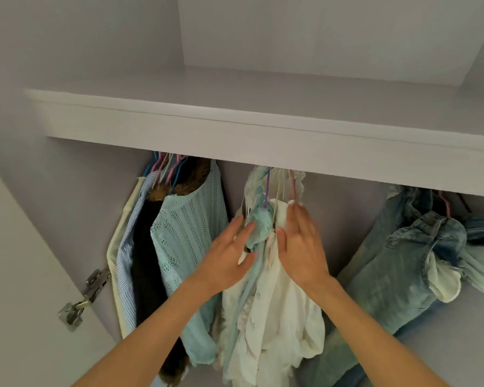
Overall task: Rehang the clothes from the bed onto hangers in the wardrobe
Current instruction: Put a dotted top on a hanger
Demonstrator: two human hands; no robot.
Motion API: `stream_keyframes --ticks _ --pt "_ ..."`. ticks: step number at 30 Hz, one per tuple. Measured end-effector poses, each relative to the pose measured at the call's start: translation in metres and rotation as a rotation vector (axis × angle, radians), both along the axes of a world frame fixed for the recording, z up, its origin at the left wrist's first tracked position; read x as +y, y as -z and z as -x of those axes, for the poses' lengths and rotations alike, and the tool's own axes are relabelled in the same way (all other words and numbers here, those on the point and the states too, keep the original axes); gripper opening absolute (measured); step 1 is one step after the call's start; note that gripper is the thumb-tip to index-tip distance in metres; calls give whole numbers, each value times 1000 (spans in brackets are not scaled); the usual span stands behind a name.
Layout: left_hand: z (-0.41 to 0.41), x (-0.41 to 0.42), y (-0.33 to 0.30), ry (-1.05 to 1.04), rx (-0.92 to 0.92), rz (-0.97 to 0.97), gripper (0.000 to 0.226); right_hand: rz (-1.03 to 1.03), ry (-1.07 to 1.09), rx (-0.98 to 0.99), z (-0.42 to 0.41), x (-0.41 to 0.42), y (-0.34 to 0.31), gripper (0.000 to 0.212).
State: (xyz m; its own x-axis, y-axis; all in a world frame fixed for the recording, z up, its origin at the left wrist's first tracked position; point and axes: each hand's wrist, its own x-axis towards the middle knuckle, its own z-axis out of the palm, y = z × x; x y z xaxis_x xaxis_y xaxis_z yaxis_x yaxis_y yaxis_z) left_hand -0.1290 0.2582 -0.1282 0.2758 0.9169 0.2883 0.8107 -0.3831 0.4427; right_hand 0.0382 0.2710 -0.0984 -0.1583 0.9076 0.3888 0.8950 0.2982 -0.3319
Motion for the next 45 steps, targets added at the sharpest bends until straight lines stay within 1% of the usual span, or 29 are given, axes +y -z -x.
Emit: stream_keyframes --ticks 2,3,5,8,11,16,19,21,24,25,27,30,33,34,36,39,41,43,45 --pt "11 -13 1 -101 111 -125 64 -69 -51 -98 5 0 -5 58" --pt "18 -21 3 -142 145 -139 65 -90 -97 -143 10 -2 -6 56" --pt "30 -39 12 -245 196 -129 63 -119 -220 -204 22 -11 -1 55" --pt "44 -77 32 -431 233 -86 57 -95 -431 -265 36 -30 19 56" --pt "49 -126 55 -593 227 6 59 -44 -597 -316 45 -48 42 57" --pt "49 -237 84 -934 121 142 66 84 -832 -405 84 -96 59 59" --pt "50 -309 95 -1141 113 223 64 85 -1013 -408 115 -140 70 60" --pt "49 -357 97 -1262 116 269 66 102 -1156 -406 134 -177 74 65" --pt "37 -433 94 -1450 93 272 66 117 -1390 -377 160 -241 83 73" --pt "28 -460 94 -1523 74 274 64 123 -1464 -351 167 -265 86 70" --pt "9 -512 98 -1671 48 293 60 137 -1598 -364 178 -317 92 60" --pt "-27 -588 108 -1868 10 359 55 117 -1797 -346 182 -404 100 60" --pt "-71 -660 116 -2055 -108 390 62 97 -1977 -416 172 -491 111 59" --pt "-86 -682 118 -2114 -156 396 66 98 -2021 -437 166 -519 113 58" --pt "-115 -726 125 -2227 -172 389 68 96 -2094 -498 152 -572 119 55" --pt "-152 -787 138 -2320 -230 440 65 87 -2186 -566 132 -645 133 57" --pt "-174 -822 144 -2373 -252 434 68 90 -2243 -601 120 -687 140 58" --pt "-194 -855 150 -2434 -285 418 75 104 -2306 -567 111 -725 148 63" --pt "-215 -883 155 -2503 -299 404 79 123 -2379 -544 105 -759 153 62"
